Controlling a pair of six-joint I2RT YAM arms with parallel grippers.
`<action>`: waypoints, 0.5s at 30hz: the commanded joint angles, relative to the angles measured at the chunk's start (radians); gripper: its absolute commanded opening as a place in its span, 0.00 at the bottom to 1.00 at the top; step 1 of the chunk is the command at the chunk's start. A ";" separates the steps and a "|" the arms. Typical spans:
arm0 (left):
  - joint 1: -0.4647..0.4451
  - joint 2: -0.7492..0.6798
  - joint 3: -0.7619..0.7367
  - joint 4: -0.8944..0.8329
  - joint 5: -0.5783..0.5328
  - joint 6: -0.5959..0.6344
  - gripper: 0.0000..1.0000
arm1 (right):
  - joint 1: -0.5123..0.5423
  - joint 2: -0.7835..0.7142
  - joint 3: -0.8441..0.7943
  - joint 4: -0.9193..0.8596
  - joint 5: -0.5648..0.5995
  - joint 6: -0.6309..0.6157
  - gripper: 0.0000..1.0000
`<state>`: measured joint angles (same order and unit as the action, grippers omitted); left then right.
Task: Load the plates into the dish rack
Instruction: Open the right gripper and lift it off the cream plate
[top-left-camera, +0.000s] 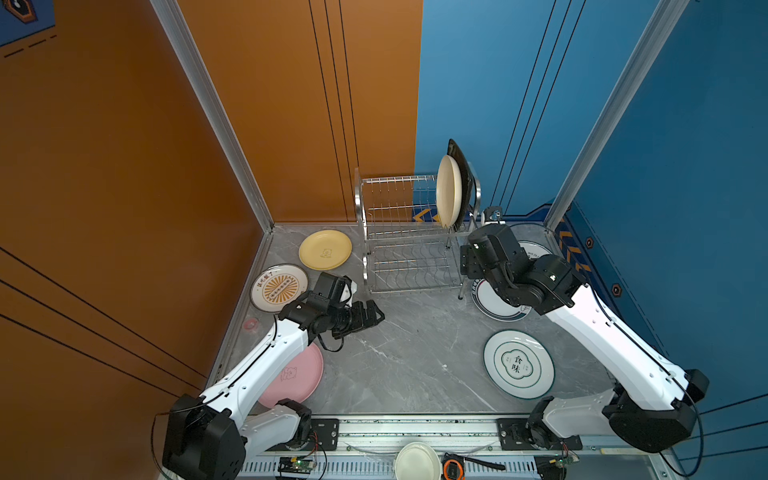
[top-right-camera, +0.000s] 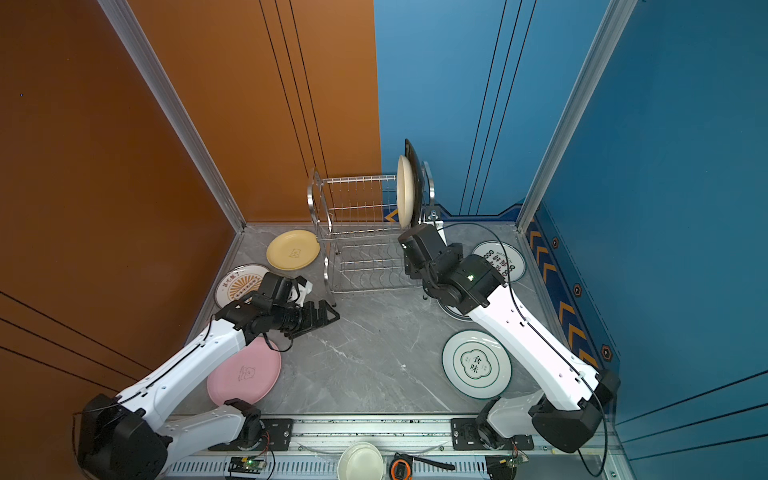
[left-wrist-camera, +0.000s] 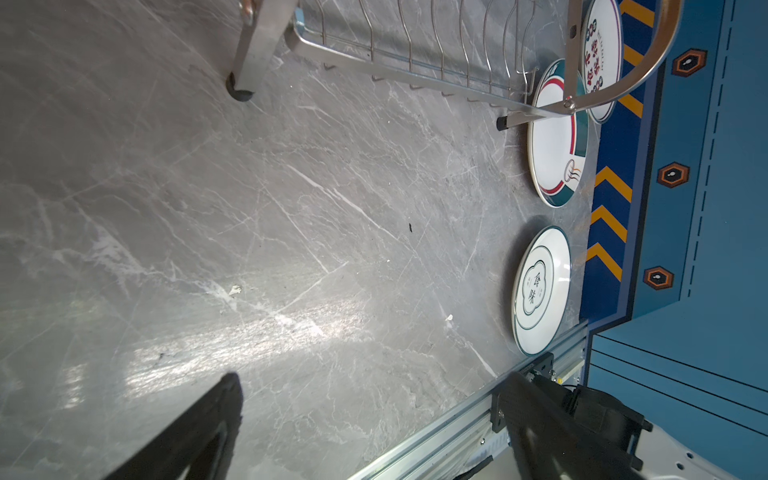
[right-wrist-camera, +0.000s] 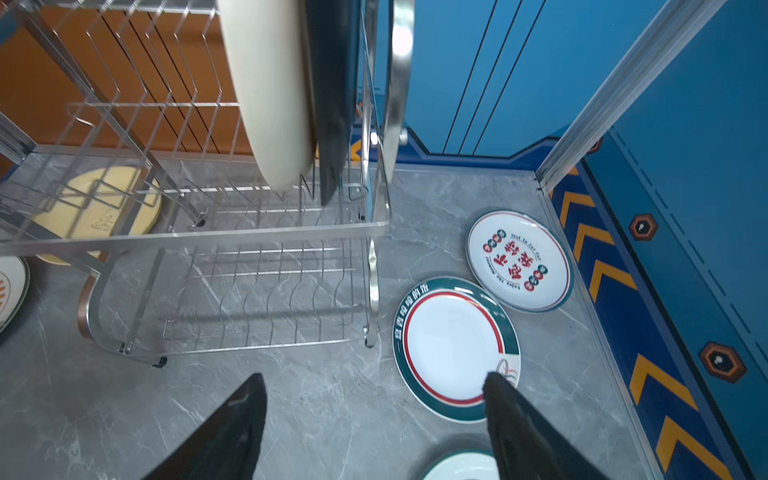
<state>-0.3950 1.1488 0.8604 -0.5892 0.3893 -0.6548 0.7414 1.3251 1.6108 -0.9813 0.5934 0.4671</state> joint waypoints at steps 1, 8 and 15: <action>-0.013 0.017 0.027 0.005 -0.014 0.016 0.98 | -0.079 -0.093 -0.123 -0.077 -0.082 0.104 0.83; -0.053 0.059 0.037 0.030 -0.001 0.020 0.98 | -0.450 -0.239 -0.507 -0.076 -0.357 0.121 0.94; -0.094 0.109 0.047 0.058 0.008 0.014 0.98 | -0.816 -0.307 -0.735 -0.007 -0.536 0.135 1.00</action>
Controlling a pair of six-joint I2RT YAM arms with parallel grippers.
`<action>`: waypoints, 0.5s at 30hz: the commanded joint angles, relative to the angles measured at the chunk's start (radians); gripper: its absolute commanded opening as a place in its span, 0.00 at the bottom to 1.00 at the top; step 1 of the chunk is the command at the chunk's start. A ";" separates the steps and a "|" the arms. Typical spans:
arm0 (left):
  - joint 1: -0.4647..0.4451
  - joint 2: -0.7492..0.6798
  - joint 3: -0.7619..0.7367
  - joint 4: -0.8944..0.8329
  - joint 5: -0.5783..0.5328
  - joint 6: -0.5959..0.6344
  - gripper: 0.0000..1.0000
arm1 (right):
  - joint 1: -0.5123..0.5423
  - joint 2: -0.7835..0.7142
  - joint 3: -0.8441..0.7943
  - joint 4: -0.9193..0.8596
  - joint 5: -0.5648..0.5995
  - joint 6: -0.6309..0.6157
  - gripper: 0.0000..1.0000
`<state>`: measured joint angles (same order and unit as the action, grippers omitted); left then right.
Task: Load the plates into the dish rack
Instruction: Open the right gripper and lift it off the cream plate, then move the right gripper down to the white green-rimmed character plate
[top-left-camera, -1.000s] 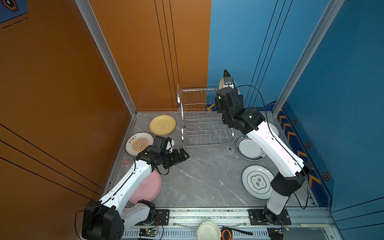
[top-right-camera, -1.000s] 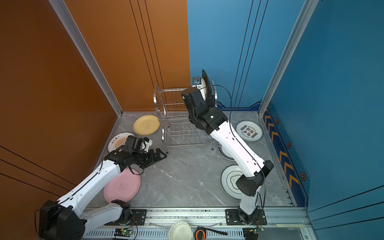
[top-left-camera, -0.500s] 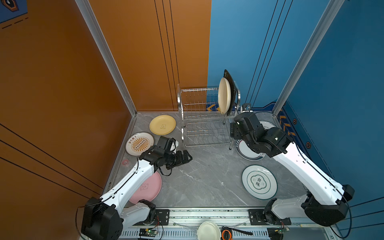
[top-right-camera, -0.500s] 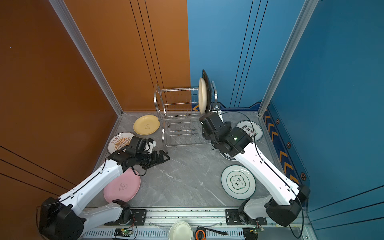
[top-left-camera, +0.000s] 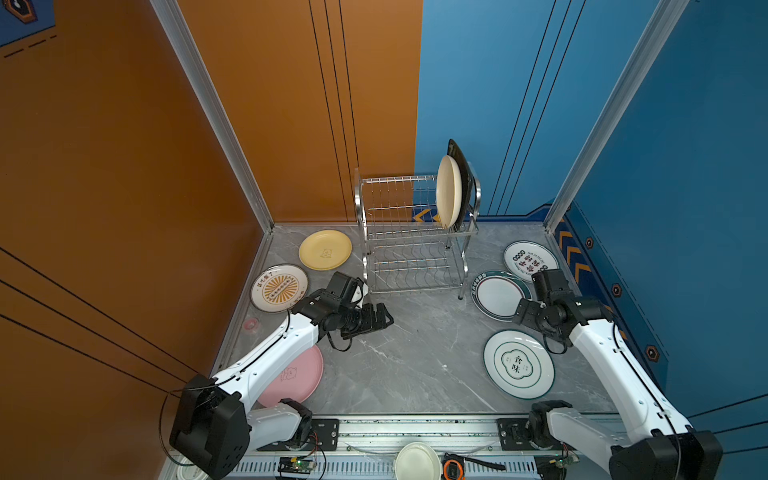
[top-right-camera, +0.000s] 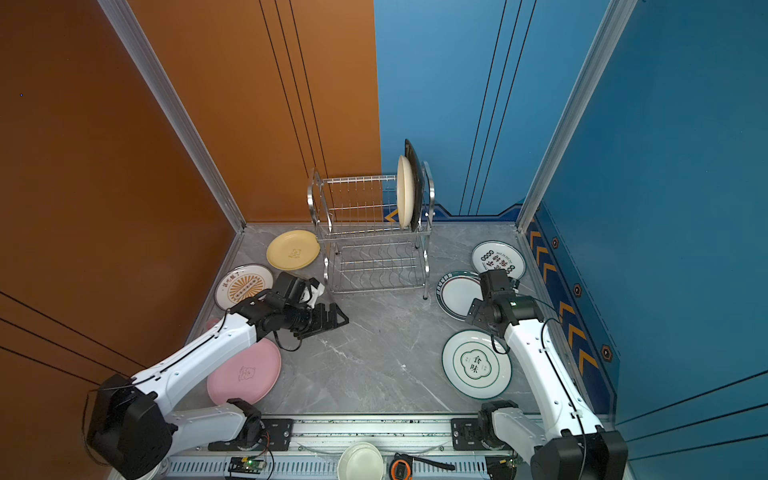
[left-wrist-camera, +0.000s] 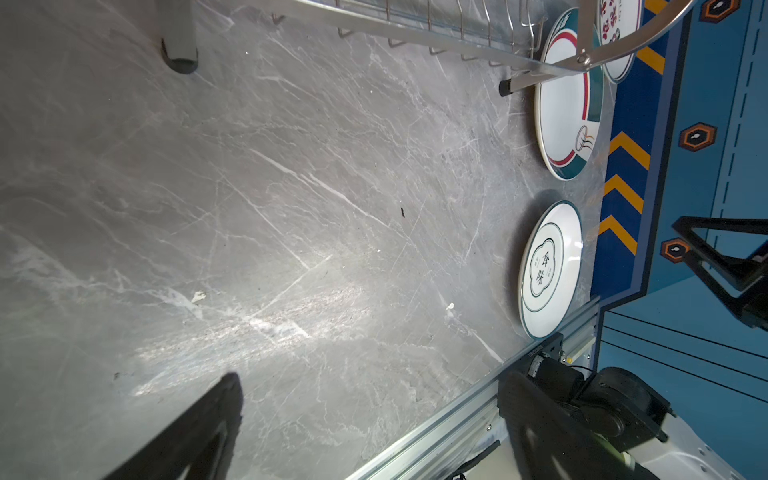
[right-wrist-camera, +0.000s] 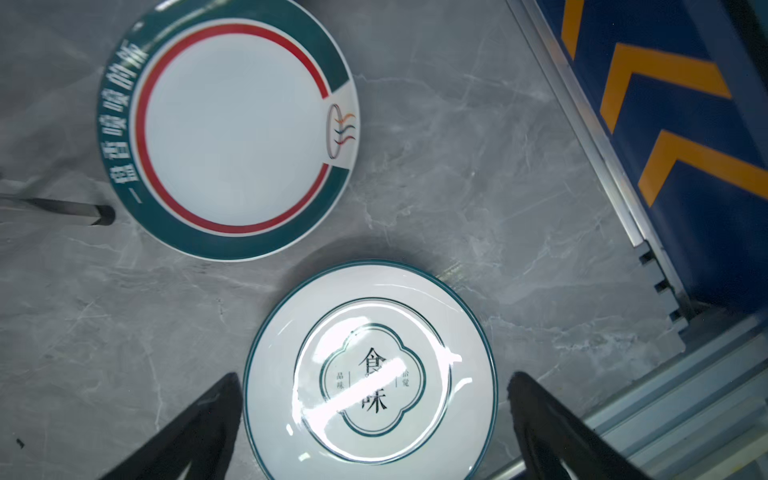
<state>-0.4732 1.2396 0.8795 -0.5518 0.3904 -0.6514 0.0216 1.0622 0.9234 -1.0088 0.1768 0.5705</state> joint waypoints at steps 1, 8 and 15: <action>-0.022 0.024 0.032 0.022 0.010 0.010 0.98 | -0.139 -0.050 -0.070 0.035 -0.148 0.032 1.00; -0.041 0.058 0.034 0.044 0.027 0.009 0.98 | -0.383 -0.019 -0.202 0.181 -0.290 0.016 1.00; -0.041 0.079 0.039 0.059 0.038 0.012 0.98 | -0.487 0.046 -0.264 0.287 -0.368 -0.019 1.00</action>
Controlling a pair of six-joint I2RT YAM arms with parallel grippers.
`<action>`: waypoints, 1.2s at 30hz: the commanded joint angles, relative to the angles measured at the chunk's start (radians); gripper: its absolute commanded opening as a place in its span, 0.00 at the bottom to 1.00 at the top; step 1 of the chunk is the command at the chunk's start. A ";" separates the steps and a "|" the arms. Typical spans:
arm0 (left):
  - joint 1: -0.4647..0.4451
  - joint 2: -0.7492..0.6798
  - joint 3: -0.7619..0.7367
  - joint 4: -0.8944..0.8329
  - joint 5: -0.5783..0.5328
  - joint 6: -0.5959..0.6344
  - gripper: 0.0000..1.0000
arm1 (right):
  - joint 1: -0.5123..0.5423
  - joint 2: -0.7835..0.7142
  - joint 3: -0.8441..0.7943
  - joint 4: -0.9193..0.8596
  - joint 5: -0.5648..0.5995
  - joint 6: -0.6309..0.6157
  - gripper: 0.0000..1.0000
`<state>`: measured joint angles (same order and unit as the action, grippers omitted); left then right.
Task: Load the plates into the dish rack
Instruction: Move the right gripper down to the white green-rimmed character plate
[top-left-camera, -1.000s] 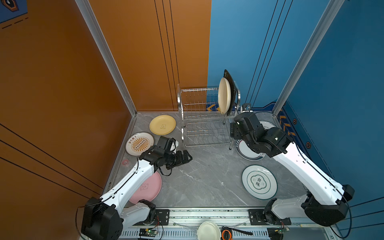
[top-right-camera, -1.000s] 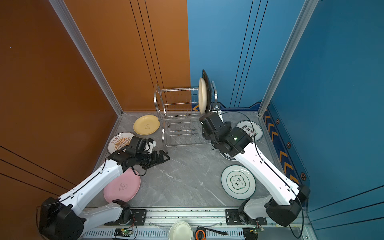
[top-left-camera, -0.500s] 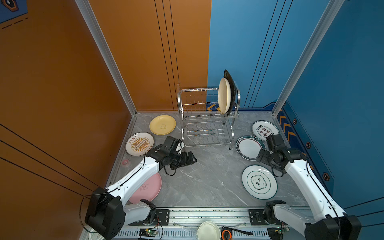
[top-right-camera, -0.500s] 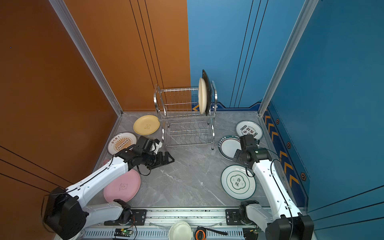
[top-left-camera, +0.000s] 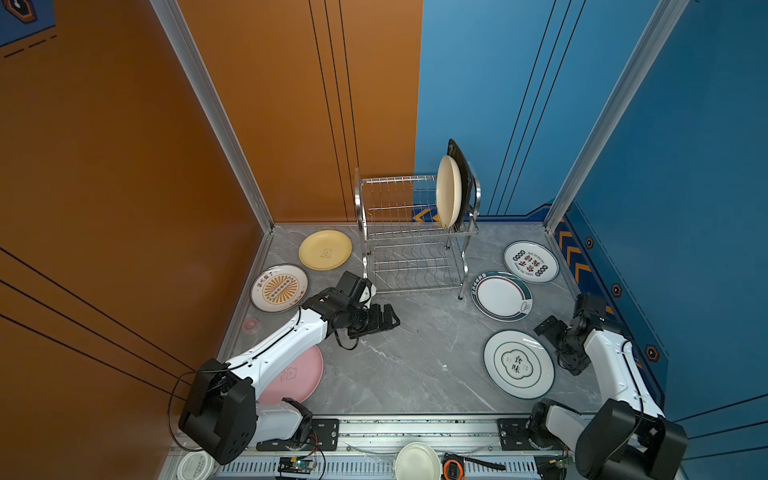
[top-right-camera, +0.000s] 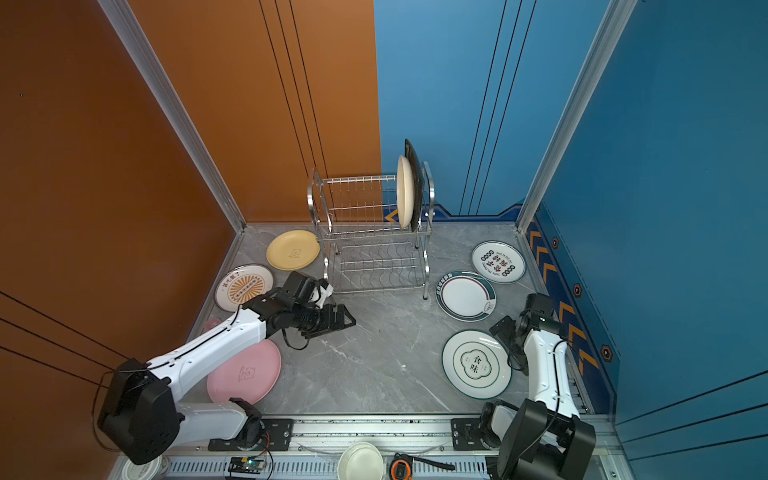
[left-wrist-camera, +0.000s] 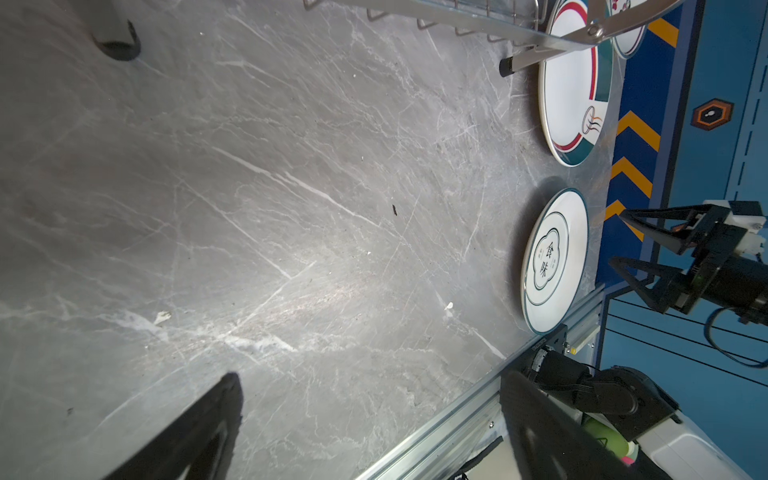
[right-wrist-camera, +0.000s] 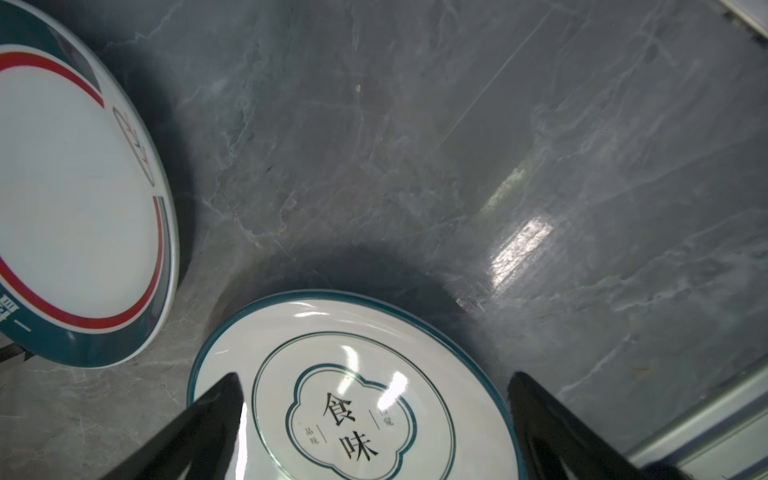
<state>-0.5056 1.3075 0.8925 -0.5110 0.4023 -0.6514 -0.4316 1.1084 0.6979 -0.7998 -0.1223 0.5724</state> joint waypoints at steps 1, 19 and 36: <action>-0.008 0.014 0.025 0.021 0.027 0.012 0.98 | -0.041 -0.007 -0.052 0.092 -0.072 -0.016 1.00; -0.013 0.002 -0.004 0.058 0.017 -0.010 0.98 | 0.044 0.001 -0.130 0.111 -0.206 0.001 1.00; -0.020 0.007 -0.031 0.098 0.015 -0.032 0.98 | 0.544 -0.093 -0.186 0.252 -0.146 0.374 1.00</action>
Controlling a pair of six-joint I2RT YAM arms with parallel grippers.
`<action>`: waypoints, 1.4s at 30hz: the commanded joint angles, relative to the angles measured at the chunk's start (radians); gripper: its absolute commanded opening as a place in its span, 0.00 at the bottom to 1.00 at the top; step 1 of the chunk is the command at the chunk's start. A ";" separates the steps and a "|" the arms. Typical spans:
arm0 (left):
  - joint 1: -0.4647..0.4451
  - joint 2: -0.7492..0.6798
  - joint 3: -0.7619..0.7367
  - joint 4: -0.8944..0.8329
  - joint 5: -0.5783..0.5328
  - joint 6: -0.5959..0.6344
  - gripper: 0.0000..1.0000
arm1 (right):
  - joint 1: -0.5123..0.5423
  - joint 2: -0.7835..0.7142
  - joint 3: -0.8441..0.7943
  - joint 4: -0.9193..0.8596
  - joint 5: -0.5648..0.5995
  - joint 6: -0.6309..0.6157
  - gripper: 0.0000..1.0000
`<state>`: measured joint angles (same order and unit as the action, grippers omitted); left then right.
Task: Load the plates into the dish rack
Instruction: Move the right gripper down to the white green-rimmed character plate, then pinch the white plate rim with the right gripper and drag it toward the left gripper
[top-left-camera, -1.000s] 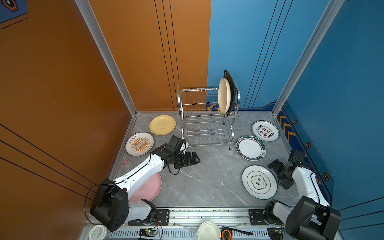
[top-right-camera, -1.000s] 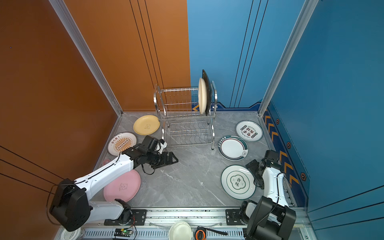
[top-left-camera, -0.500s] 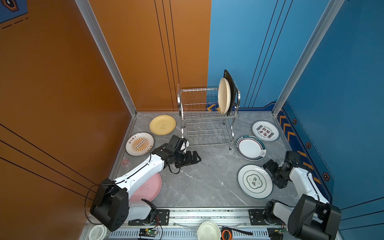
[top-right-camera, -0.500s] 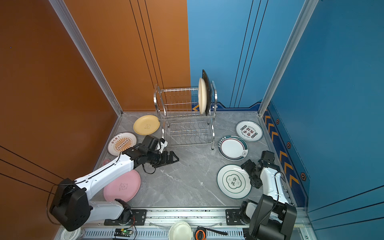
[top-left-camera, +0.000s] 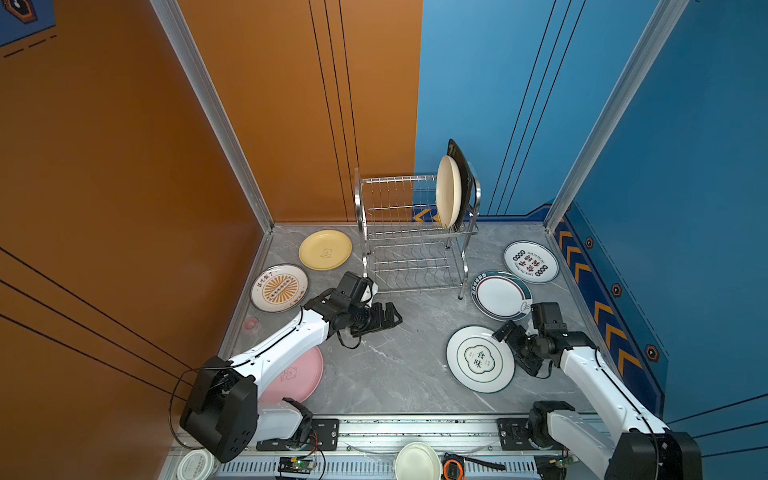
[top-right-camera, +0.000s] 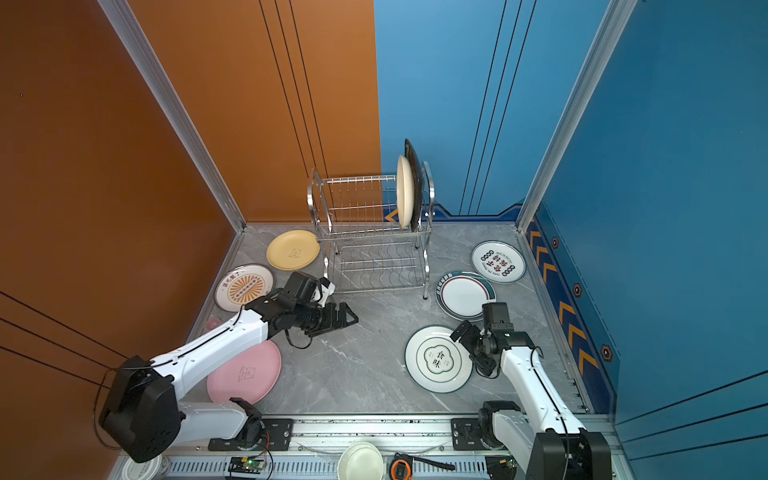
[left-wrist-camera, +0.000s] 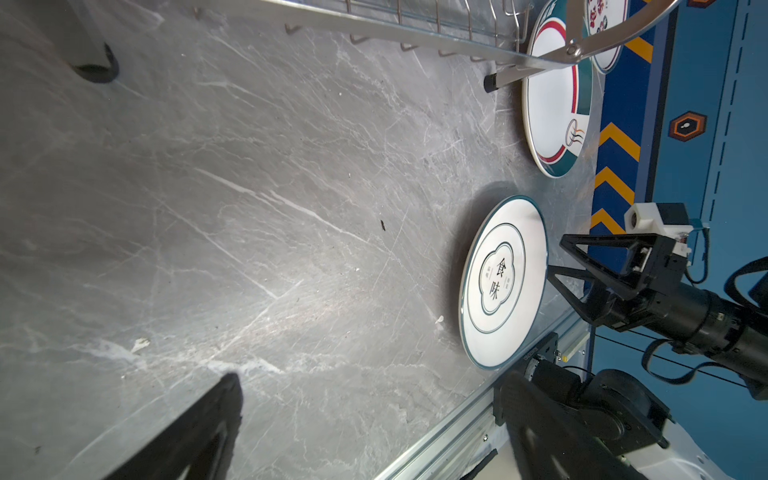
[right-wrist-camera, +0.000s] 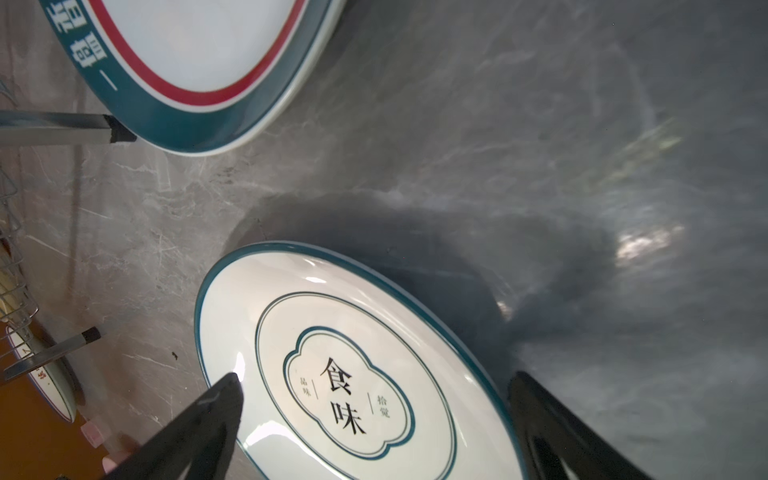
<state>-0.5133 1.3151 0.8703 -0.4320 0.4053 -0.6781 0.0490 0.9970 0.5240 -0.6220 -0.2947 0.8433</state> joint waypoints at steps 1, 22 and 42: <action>-0.014 0.003 -0.010 0.020 0.011 -0.005 0.98 | 0.088 0.031 -0.008 0.091 0.024 0.114 1.00; -0.028 -0.021 -0.026 0.025 -0.009 -0.028 0.98 | 0.057 0.233 0.016 0.059 -0.217 -0.252 0.81; -0.029 -0.007 -0.009 0.024 -0.002 -0.023 0.98 | 0.127 0.317 -0.057 0.232 -0.216 -0.290 0.36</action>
<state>-0.5316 1.3148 0.8566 -0.4103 0.4046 -0.7013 0.1650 1.2774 0.5018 -0.3885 -0.5430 0.5808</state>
